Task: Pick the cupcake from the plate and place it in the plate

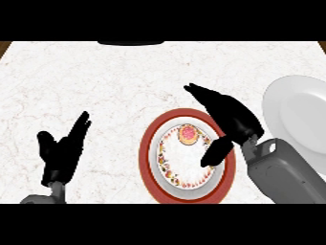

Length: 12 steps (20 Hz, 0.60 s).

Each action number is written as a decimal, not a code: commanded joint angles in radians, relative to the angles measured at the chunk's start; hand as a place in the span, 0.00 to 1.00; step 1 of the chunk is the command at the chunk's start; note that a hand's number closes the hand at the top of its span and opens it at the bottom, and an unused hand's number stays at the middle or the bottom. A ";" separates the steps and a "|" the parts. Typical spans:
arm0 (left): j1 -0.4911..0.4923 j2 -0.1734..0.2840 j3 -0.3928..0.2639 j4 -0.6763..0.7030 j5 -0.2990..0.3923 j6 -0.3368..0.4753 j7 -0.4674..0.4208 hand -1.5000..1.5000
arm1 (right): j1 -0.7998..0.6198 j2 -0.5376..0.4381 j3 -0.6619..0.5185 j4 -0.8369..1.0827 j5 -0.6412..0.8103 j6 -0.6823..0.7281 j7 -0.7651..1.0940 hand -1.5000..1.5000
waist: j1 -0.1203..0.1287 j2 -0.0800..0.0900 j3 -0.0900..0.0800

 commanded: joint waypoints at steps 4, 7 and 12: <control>0.064 -0.059 -0.037 0.023 -0.008 -0.025 -0.020 0.50 | 0.045 0.081 0.002 -0.003 0.075 0.009 0.006 0.00 | -0.003 0.005 -0.008; 0.022 -0.041 -0.007 0.024 -0.005 -0.028 0.035 0.50 | 0.071 0.079 0.003 0.033 0.133 0.004 -0.040 0.00 | -0.003 0.006 -0.007; -0.026 -0.068 0.003 0.095 -0.037 -0.008 -0.005 0.50 | 0.023 0.110 0.010 0.094 0.221 0.022 0.019 0.00 | -0.004 0.006 -0.008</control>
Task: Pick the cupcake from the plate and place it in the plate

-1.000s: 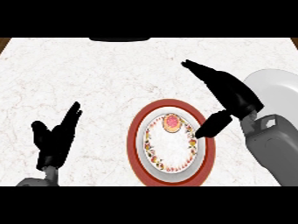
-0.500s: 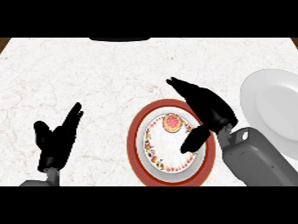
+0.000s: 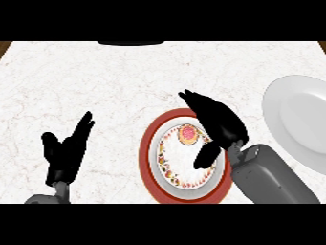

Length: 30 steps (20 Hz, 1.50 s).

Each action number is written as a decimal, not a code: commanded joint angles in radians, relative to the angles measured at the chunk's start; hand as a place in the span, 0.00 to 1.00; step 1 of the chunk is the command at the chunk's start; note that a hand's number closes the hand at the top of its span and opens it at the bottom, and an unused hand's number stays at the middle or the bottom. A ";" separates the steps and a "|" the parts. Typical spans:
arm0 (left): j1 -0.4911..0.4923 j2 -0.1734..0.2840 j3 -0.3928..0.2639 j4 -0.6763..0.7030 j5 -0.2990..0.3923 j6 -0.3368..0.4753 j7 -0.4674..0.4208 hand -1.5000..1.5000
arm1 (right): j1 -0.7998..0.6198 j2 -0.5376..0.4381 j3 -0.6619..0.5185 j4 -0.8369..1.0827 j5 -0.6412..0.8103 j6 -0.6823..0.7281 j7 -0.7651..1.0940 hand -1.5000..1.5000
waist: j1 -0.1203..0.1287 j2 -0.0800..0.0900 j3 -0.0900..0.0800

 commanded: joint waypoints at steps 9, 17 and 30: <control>0.004 -0.030 -0.005 -0.028 -0.016 -0.007 0.096 0.50 | -0.001 0.074 -0.043 0.176 0.144 -0.011 -0.113 0.00 | 0.000 0.006 -0.008; 0.057 -0.035 0.005 -0.037 -0.015 -0.028 0.065 0.50 | -0.001 0.067 0.027 0.252 0.226 0.044 -0.205 1.00 | 0.002 0.006 -0.008; 0.069 -0.035 0.039 -0.037 -0.004 -0.062 0.057 0.50 | 0.140 0.218 0.036 0.102 0.432 -0.151 0.031 1.00 | -0.019 -0.003 -0.009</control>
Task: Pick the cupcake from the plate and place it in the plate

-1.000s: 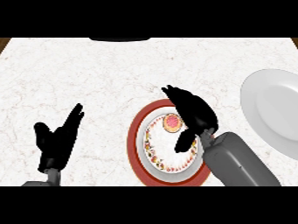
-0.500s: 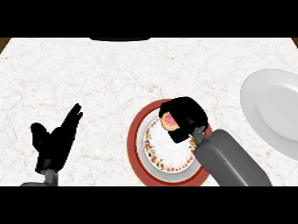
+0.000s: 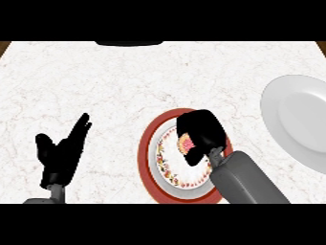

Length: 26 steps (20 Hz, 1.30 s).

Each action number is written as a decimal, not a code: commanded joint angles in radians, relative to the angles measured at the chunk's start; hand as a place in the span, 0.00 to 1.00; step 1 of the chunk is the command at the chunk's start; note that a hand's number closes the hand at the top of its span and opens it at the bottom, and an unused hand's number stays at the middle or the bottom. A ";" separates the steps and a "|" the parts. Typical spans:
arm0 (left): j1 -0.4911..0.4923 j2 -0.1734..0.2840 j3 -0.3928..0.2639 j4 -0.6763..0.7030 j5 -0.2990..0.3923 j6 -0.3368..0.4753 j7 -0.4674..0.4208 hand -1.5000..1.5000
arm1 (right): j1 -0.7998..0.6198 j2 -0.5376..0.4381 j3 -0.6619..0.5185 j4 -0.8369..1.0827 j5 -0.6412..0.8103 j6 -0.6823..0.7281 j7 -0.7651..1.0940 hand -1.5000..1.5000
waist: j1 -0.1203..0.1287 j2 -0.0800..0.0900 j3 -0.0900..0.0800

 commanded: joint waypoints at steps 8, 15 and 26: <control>0.079 -0.011 0.011 0.044 0.015 -0.016 -0.032 0.50 | 0.285 0.093 0.172 -0.439 0.355 -0.380 0.380 1.00 | -0.040 -0.007 -0.009; 0.012 -0.041 -0.015 0.034 -0.024 0.028 0.022 0.50 | 0.439 0.097 0.223 -0.646 0.568 -0.520 0.557 1.00 | -0.023 0.003 -0.008; 0.021 -0.036 -0.006 -0.002 -0.004 -0.003 0.043 0.50 | 0.537 -0.072 -0.138 -0.770 0.229 -0.811 0.379 1.00 | 0.001 0.010 -0.006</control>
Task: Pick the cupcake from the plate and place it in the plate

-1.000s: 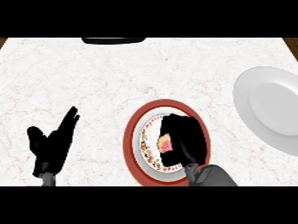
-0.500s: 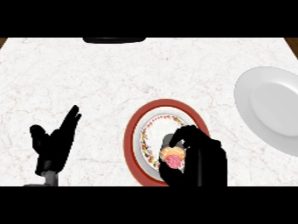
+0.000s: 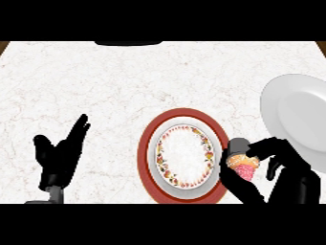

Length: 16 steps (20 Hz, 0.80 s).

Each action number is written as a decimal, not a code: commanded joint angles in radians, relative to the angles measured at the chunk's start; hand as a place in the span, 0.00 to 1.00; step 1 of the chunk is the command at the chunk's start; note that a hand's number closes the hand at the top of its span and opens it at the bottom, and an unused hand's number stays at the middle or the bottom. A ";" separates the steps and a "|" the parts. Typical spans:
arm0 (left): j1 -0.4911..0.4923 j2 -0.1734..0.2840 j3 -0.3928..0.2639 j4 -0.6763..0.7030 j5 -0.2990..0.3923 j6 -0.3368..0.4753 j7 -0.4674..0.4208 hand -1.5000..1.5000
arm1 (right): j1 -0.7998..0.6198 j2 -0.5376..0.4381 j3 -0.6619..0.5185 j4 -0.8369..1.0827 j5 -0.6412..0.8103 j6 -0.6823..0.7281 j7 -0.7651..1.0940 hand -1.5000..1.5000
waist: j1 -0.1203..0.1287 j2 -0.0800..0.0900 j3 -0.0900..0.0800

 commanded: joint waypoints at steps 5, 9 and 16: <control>0.018 0.005 0.000 -0.018 0.021 -0.027 0.059 0.50 | -0.048 -0.169 -0.331 0.177 -0.313 -0.201 -0.182 1.00 | 0.015 0.008 -0.006; 0.009 -0.008 0.005 0.044 0.015 -0.039 -0.012 0.50 | -0.071 -0.272 -0.471 0.297 -0.470 -0.267 -0.289 1.00 | 0.012 0.009 -0.006; 0.002 -0.014 0.001 0.062 -0.004 -0.036 -0.019 0.50 | -0.238 -0.390 -0.608 0.660 -0.834 -0.273 -0.616 1.00 | 0.023 0.011 -0.005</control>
